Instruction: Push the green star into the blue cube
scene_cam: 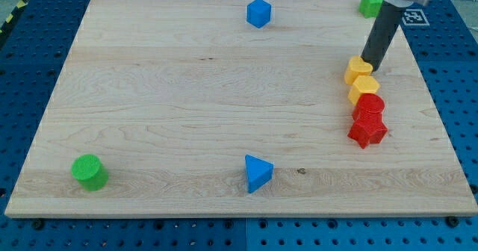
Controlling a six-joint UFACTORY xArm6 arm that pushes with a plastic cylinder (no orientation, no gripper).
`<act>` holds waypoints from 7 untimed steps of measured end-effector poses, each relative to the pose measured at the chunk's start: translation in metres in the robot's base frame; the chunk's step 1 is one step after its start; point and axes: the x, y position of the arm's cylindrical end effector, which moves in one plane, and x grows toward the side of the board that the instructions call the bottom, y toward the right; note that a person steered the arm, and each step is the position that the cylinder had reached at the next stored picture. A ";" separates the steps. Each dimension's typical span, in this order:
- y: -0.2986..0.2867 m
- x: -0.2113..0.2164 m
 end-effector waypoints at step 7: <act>0.020 0.009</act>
